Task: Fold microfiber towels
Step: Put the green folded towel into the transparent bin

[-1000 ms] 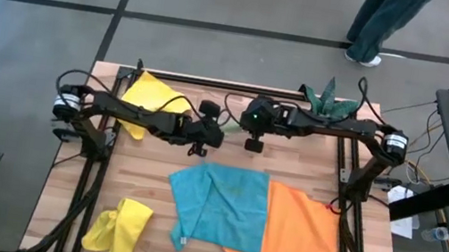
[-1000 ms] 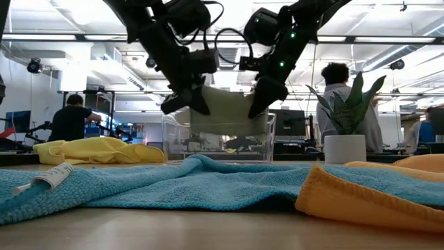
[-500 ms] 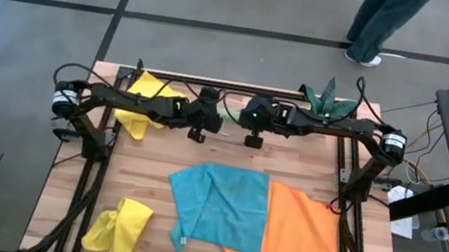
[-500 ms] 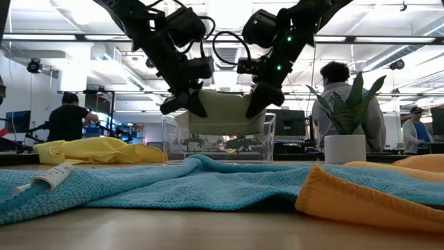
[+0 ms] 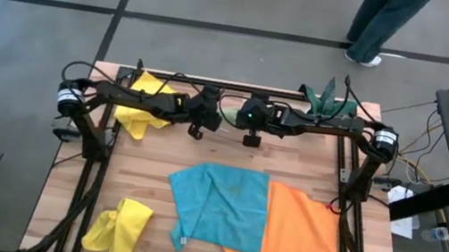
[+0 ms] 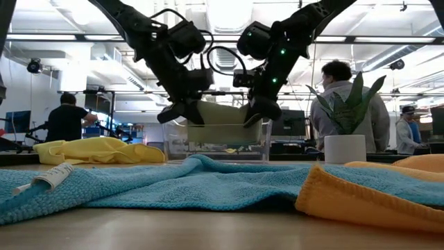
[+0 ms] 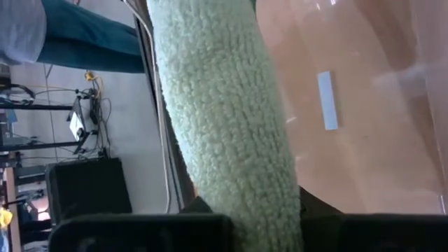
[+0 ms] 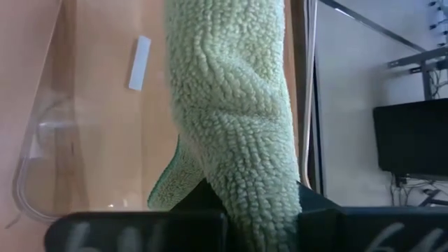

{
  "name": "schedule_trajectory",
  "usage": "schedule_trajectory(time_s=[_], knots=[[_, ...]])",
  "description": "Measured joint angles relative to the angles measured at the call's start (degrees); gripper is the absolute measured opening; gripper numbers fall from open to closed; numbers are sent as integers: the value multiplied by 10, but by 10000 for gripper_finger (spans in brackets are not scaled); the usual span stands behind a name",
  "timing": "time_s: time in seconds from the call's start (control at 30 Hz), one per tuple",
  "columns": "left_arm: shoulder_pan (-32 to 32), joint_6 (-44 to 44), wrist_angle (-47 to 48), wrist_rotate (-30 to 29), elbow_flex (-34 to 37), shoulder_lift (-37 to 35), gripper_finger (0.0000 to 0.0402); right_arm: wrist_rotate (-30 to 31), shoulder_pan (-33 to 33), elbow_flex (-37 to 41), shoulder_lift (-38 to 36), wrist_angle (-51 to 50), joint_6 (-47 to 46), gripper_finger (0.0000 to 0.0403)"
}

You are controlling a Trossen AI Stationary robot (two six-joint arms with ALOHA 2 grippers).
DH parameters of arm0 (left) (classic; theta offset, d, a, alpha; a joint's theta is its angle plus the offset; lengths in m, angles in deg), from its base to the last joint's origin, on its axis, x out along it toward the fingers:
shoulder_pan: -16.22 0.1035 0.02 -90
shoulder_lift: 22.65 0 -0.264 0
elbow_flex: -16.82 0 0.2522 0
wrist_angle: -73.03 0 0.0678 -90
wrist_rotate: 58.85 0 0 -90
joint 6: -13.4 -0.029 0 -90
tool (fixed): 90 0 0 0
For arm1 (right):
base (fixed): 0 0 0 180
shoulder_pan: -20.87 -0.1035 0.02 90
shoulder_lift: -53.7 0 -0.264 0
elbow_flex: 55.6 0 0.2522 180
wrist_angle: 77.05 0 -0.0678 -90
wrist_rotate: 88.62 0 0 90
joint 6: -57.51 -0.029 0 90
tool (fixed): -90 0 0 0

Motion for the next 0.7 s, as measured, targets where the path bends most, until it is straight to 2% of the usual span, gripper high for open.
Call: schedule_trajectory(time_s=[0.4,0.57,0.7], knots=[[7,-18,-25,-1,-2,42,5,11,0,0,23,-8,43,18],[8,-17,-23,-10,-5,40,31,12,0,0,21,-10,35,18],[4,-16,-18,-10,-4,31,10,-15,0,-9,15,-31,13,18]])
